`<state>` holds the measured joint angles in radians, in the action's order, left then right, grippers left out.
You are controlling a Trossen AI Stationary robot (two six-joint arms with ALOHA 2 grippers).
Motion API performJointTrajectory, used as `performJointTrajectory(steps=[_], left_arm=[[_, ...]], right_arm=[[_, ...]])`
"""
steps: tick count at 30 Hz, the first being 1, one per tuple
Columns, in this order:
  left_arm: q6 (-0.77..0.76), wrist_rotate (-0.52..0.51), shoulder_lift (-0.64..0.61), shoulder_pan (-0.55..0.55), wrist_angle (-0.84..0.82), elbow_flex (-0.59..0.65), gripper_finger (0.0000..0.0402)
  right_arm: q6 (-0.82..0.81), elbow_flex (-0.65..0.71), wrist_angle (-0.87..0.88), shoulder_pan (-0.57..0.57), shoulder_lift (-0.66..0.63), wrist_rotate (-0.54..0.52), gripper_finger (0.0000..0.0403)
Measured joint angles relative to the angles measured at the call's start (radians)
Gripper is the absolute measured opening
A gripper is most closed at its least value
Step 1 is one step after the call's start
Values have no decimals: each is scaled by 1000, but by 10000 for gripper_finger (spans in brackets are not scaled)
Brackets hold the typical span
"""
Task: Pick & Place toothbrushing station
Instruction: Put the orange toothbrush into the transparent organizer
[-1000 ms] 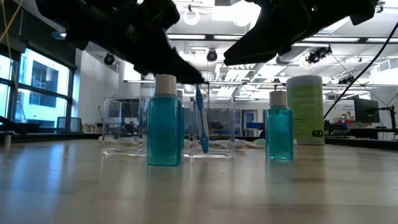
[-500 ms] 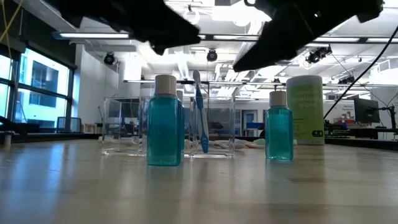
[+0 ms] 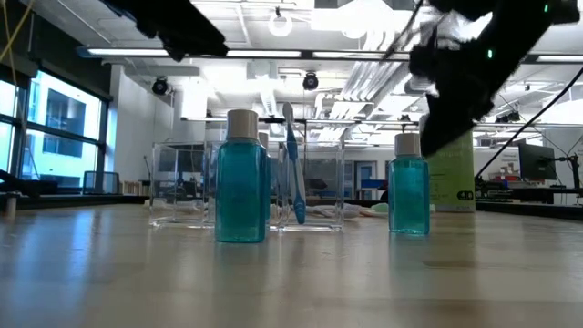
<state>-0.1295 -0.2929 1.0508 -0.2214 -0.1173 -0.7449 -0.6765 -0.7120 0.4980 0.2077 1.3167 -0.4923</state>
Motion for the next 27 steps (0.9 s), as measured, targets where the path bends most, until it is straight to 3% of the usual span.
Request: performJointTrajectory(steps=[6, 11, 17, 27], left_arm=[[-37, 0, -4, -2, -35, 22, 127], [-71, 9, 40, -7, -32, 40, 127], [-105, 9, 81, -27, -24, 42, 127], [-110, 9, 98, -87, 40, 42, 127]], right_arm=[[19, 142, -242, -83, 16, 75, 236], [79, 229, -477, -105, 16, 68, 236], [132, 270, -582, -105, 50, 0, 236], [131, 269, -776, -105, 292, -61, 236]])
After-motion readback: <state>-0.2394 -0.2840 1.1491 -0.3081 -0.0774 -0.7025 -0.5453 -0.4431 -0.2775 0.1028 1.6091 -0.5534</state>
